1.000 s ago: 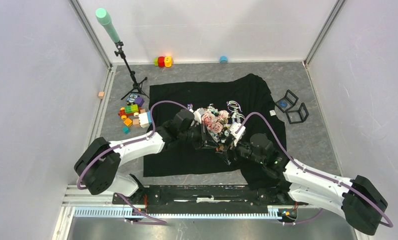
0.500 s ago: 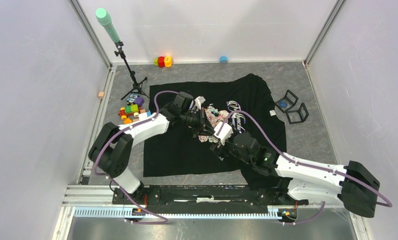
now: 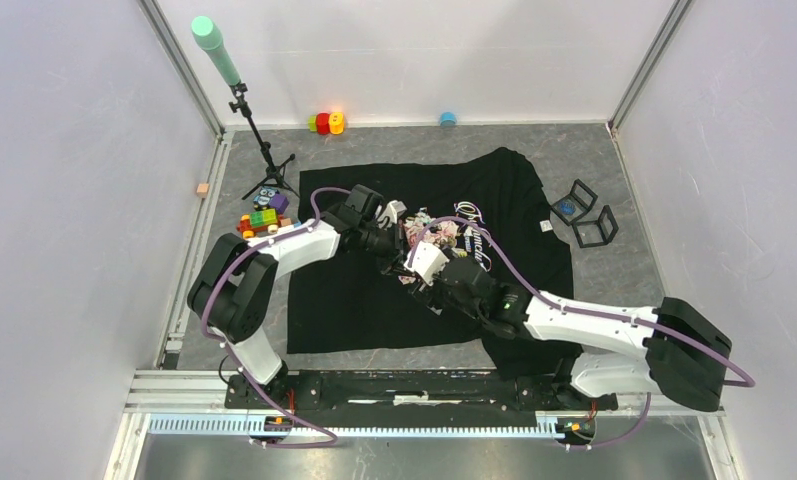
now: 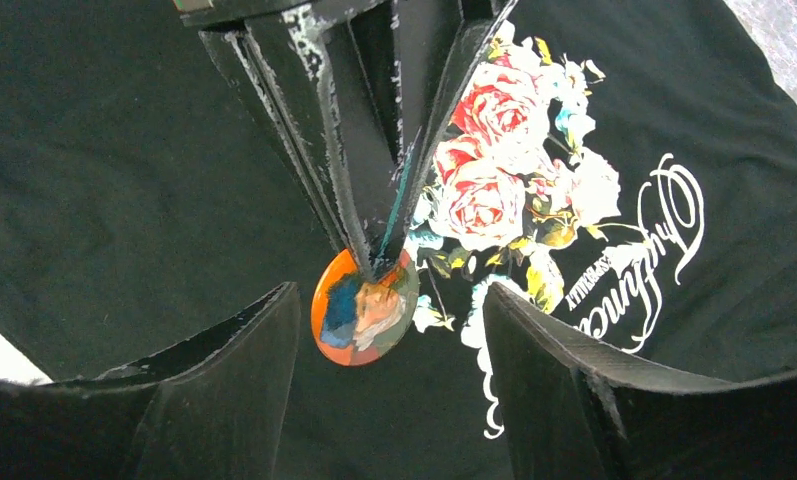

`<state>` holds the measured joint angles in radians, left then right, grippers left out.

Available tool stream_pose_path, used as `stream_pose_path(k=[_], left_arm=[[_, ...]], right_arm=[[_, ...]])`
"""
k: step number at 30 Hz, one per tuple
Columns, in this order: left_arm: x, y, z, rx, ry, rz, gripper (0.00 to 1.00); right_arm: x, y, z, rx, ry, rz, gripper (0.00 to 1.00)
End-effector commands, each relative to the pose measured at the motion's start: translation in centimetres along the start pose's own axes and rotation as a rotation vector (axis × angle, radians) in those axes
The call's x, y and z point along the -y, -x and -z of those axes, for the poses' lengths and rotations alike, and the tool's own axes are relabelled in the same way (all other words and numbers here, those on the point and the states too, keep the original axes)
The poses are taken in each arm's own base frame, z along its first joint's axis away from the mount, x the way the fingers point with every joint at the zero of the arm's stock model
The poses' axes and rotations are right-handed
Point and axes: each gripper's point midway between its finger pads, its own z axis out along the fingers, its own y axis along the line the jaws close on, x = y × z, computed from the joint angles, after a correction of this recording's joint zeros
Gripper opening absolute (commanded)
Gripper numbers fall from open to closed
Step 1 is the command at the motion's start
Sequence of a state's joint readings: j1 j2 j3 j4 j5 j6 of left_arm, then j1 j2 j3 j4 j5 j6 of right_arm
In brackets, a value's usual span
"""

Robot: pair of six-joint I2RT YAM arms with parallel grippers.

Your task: Pin the brooch onto the clothing

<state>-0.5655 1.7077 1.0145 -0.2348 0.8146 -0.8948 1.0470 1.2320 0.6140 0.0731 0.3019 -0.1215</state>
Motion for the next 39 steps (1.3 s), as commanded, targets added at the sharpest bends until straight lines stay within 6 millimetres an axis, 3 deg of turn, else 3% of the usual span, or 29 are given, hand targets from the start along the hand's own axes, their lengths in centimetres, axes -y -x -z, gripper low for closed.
stream_pose_path(k=[1, 16, 19, 22, 27, 36, 39], left_arm=[[1.5, 0.2, 1.0, -0.002, -0.041, -0.063, 0.02], [1.1, 1.0, 1.4, 0.020, -0.041, -0.044, 0.02], [1.1, 1.1, 1.4, 0.025, -0.040, -0.047, 0.03], [0.9, 1.3, 1.5, 0.032, -0.039, -0.045, 0.07], [1.0, 2.0, 2.1, 0.050, -0.046, -0.053, 0.27], [0.5, 4.8, 5.6, 0.221, 0.038, -0.109, 0.74], [0.5, 5.6, 6.7, 0.280, 0.036, -0.122, 0.82]], right_arm=[[0.2, 2.7, -0.7, 0.049, -0.011, 0.007, 0.72], [0.1, 2.1, -2.3, -0.013, -0.090, 0.081, 0.47], [0.4, 2.1, -2.3, -0.013, -0.132, 0.081, 0.38], [0.8, 2.1, -2.0, -0.006, -0.167, 0.065, 0.23], [1.7, 1.8, -1.3, 0.001, -0.221, 0.030, 0.00], [2.4, 1.5, -0.2, 0.054, -0.187, -0.083, 0.00], [2.8, 1.9, 0.1, 0.096, -0.123, -0.153, 0.00]])
